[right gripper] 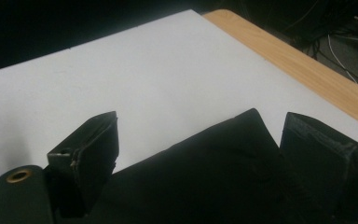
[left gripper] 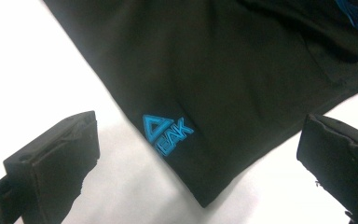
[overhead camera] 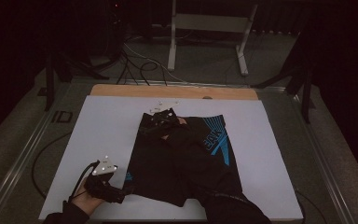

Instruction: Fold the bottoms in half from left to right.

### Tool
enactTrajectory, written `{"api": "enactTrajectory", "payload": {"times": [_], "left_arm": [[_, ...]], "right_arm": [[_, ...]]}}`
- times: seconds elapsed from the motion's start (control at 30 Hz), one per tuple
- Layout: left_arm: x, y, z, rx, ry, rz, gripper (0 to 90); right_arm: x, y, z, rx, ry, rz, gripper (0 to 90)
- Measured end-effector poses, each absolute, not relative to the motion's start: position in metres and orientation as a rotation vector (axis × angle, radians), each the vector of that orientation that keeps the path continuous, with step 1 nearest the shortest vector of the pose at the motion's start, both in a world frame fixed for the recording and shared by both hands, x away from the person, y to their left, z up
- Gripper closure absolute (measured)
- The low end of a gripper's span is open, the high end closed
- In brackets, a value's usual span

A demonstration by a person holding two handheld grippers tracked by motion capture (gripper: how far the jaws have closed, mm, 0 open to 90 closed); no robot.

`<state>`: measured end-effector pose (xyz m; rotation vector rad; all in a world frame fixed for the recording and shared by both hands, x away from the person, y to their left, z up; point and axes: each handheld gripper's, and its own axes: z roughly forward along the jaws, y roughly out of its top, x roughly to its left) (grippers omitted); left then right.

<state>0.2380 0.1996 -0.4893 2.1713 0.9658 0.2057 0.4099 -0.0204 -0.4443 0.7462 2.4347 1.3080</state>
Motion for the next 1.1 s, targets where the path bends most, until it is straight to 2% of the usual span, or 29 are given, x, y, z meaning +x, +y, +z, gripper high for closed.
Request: {"api": "enactTrajectory", "payload": {"times": [0.33,0.53,0.87,1.1], "left_arm": [[0.243,0.194,-0.501,2.226,1.048,0.2,0.0],[0.241,0.19,-0.502,2.314,1.036,0.198,0.8],[0.238,0.19,-0.503,2.37,0.979,0.171,29.4],[0.236,0.188,-0.504,2.41,0.947,0.218,40.9]], "right_arm": [[0.414,-0.009,-0.454,0.741,2.465,1.286,11.8],[0.416,-0.008,-0.456,0.738,2.474,1.276,11.8],[0.417,-0.004,-0.457,0.743,2.477,1.276,11.9],[0.42,-0.002,-0.459,0.74,2.484,1.264,11.9]]}}
